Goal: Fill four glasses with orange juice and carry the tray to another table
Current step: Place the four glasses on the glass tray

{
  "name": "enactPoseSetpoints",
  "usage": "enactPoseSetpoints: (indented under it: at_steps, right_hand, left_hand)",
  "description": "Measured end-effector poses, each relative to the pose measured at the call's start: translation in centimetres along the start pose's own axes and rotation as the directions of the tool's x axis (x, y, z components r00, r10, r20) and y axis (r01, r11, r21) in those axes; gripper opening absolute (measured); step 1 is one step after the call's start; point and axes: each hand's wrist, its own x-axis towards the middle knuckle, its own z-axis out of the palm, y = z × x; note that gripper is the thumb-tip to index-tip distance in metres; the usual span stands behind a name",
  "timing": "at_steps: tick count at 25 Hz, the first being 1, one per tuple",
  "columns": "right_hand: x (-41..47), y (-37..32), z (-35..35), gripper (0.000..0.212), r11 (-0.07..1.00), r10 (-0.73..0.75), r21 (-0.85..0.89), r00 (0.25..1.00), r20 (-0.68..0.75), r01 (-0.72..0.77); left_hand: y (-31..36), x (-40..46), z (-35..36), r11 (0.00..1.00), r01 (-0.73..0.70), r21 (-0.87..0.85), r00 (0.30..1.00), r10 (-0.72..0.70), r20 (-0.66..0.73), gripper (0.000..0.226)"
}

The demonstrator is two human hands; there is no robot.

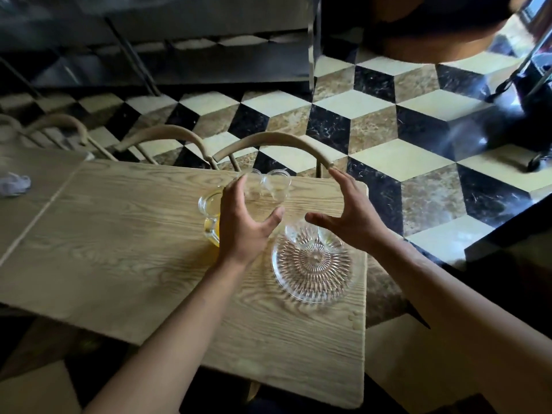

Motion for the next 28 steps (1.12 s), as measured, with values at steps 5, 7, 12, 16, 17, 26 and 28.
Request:
enactPoseSetpoints:
  at_steps: [5, 7, 12, 16, 17, 26, 28]
  right_hand:
    - [3.3, -1.3, 1.1, 0.110, 0.997, 0.005, -0.071, 1.000, 0.028, -0.003]
    - [4.8, -1.1, 2.0, 0.104, 0.994, 0.025, -0.111, 0.999, 0.044, -0.020]
    - [8.6, 1.2, 3.9, 0.105, 0.978, 0.113, -0.185, 0.991, 0.069, -0.099]
    - [11.9, 3.7, 6.7, 0.104, 0.952, 0.185, -0.266, 0.978, 0.099, -0.154]
    - [12.5, 4.2, 7.1, 0.103, 0.948, 0.198, -0.274, 0.975, 0.104, -0.163]
    - [16.0, 10.7, 11.9, 0.099, 0.937, 0.337, -0.165, 0.919, 0.204, -0.307]
    - [16.3, 11.6, 12.9, 0.096, 0.942, 0.330, -0.137, 0.918, 0.217, -0.306]
  left_hand:
    - [-1.0, 3.5, -2.5, 0.996, -0.050, 0.079, 0.999, 0.049, 0.005, 0.083]
    - [-2.7, 5.4, -3.7, 0.996, -0.016, 0.091, 1.000, 0.018, -0.025, 0.081]
    - [-10.1, 11.1, -5.3, 0.995, 0.054, 0.079, 0.996, -0.059, 0.061, 0.083]
    - [-17.2, 14.7, -4.0, 0.992, 0.129, -0.012, 0.970, -0.124, 0.209, 0.086]
    - [-18.7, 15.3, -3.6, 0.988, 0.150, -0.046, 0.966, -0.136, 0.220, 0.086]
    - [-29.3, 15.4, 4.8, 0.953, 0.299, -0.050, 0.852, -0.243, 0.463, 0.090]
    - [-30.4, 14.9, 6.5, 0.941, 0.331, -0.065, 0.827, -0.256, 0.501, 0.094]
